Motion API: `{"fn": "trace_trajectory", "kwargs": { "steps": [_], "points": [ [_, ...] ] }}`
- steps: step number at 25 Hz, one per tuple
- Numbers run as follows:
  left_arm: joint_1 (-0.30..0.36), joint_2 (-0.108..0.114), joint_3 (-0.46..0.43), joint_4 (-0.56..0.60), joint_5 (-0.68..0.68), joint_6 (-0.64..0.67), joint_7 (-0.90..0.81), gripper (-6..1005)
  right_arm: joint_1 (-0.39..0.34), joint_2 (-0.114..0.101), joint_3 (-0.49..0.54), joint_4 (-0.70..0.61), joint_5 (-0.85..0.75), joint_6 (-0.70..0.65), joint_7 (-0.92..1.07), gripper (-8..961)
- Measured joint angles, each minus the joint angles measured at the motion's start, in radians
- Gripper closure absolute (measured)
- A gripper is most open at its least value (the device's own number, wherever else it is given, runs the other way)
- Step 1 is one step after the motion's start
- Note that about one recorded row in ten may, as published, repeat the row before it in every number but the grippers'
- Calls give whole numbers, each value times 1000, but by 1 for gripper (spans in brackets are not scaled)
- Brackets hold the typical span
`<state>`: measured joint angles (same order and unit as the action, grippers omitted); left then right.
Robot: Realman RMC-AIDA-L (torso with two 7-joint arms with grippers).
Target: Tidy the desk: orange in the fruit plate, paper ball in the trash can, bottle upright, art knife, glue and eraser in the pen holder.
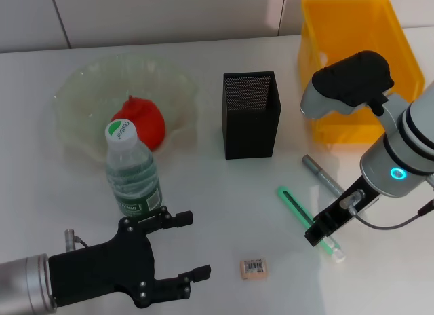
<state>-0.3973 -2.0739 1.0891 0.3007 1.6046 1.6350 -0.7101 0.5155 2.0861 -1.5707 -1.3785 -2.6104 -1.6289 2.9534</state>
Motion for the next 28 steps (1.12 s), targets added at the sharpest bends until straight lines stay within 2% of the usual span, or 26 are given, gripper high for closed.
{"fn": "trace_trajectory", "kwargs": {
  "steps": [16, 28],
  "points": [
    [5, 0, 0, -2, -1, 0, 0, 200, 19, 0, -21, 48, 0, 21, -4, 512],
    [11, 0, 0, -2, 2, -20, 0, 201, 40, -1, -23, 85, -2, 24, -2, 722]
  ]
}}
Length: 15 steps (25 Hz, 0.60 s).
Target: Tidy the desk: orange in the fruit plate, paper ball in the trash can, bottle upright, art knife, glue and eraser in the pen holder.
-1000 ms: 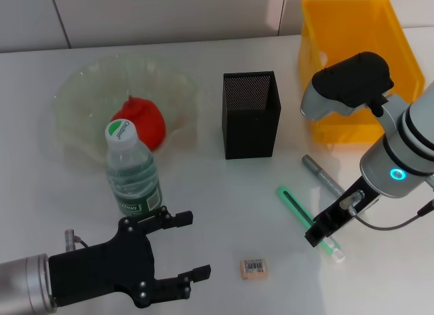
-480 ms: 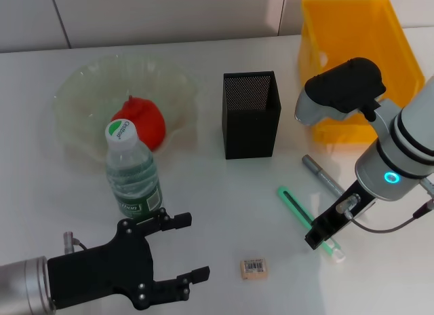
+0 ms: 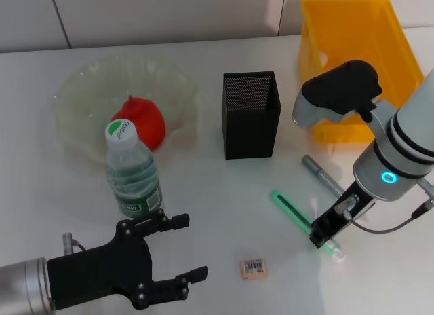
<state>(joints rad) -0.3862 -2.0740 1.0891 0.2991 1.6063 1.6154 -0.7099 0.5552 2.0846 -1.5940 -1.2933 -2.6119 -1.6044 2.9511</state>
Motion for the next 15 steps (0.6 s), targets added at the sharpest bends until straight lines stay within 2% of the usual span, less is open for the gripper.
{"fn": "trace_trajectory", "kwargs": {
  "steps": [5, 15],
  "points": [
    [0, 0, 0, 0, 0, -1, -1, 201, -7, 0, 3, -39, 3, -9, -2, 748],
    [3, 0, 0, 0, -1, 4, -2, 201, -51, -3, 64, -198, 7, -82, -16, 787]
  ]
}}
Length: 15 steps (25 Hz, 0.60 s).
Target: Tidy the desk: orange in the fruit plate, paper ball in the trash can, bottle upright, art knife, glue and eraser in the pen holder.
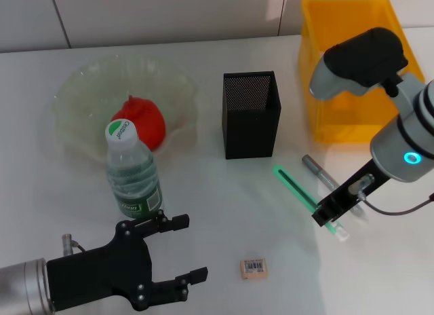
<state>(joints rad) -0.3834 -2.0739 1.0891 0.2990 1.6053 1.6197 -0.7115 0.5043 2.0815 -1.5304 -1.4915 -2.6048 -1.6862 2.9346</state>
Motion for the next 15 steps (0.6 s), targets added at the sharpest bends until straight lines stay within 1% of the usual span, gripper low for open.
{"fn": "trace_trajectory", "kwargs": {
  "steps": [1, 2, 3, 4, 6, 7, 8, 9, 11, 12, 13, 15],
  "points": [
    [0, 0, 0, -1, -1, 2, -1, 201, -7, 0, 26, -53, 2, -36, -11, 787],
    [0, 0, 0, -1, -1, 2, -1, 201, -7, 0, 26, -53, 2, -36, -11, 787],
    [0, 0, 0, -1, -1, 2, -1, 201, -13, 0, 53, -111, 6, -72, -20, 787],
    [0, 0, 0, -1, -1, 2, -1, 201, -13, 0, 53, -111, 6, -72, -20, 787],
    [0, 0, 0, -1, -1, 2, -1, 201, -15, -1, 101, -183, 25, -123, -33, 787],
    [0, -1, 0, -1, -1, 2, -2, 201, -15, -1, 101, -183, 25, -123, -33, 787],
    [0, -1, 0, -1, -1, 2, -2, 201, -11, -1, 136, -216, 36, -152, -51, 786],
    [0, -1, 0, -1, -1, 2, -2, 201, -11, -1, 136, -216, 36, -152, -51, 786],
    [-8, -2, 0, -1, -2, 2, -4, 201, 8, -2, 180, -272, 40, -197, -85, 786],
    [-8, -2, 0, -1, -2, 2, -4, 201, 8, -2, 180, -272, 40, -197, -85, 786],
    [-8, -2, 0, -1, -2, 2, -4, 201, 27, -5, 204, -313, 36, -223, -112, 786],
    [-13, -2, 0, -1, -4, 6, -6, 201, 36, -7, 214, -328, 31, -235, -125, 786]
  ]
}}
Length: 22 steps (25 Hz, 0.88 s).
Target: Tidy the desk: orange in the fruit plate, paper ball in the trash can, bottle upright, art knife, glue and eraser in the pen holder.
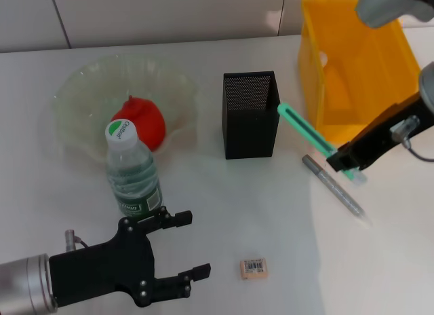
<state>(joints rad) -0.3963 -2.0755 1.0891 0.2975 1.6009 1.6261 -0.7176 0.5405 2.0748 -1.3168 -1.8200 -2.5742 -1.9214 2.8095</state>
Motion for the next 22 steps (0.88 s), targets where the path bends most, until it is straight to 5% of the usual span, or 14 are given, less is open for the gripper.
{"fn": "trace_trajectory", "kwargs": {
  "steps": [11, 22],
  "points": [
    [-8, 0, -9, 0, -17, 42, -3, 201, 117, 0, -30, -79, -216, -53, -244, 786],
    [5, 3, -9, 1, -30, 71, -4, 201, 154, -1, -125, -155, -345, -39, -448, 787]
  ]
}}
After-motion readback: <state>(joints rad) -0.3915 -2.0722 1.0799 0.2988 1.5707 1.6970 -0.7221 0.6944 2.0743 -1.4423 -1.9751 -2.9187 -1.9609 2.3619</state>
